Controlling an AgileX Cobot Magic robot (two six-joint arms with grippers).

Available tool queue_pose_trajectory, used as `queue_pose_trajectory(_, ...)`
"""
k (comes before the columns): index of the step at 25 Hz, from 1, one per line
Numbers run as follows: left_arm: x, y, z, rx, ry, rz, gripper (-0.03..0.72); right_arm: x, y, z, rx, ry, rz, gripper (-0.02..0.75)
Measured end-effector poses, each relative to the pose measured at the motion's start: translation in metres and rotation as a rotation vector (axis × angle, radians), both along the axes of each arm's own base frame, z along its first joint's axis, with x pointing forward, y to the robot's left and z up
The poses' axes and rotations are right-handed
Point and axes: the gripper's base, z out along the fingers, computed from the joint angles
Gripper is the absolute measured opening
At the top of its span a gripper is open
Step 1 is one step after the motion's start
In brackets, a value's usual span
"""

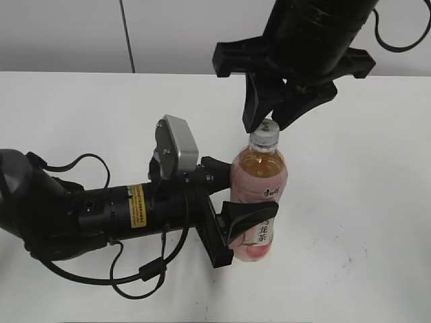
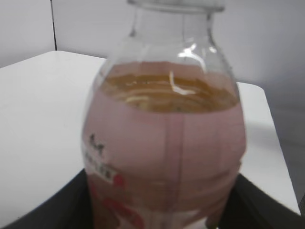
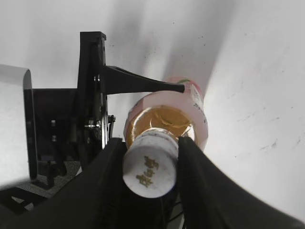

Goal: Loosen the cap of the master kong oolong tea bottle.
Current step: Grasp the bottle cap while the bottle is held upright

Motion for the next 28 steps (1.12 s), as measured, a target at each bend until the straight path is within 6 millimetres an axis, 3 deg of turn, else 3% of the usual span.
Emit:
queue_pose_trajectory(18, -0.0001, 0.0, 0.0, 0.0, 0.0, -0.001, 0.405, -0.0005, 0.0005, 0.0005, -0.059, -0.16, 0.541, 0.269)
queue_pose_trajectory(25, -0.0001, 0.0, 0.0, 0.0, 0.0, -0.001, 0.405, -0.0007, 0.0007, 0.0005, -0.055, -0.154, 0.526, 0.274)
queue_pose_trajectory(28, -0.0001, 0.0, 0.0, 0.0, 0.0, -0.001, 0.405, -0.0004, 0.0009, 0.0016, -0.049, -0.146, 0.486, 0.346)
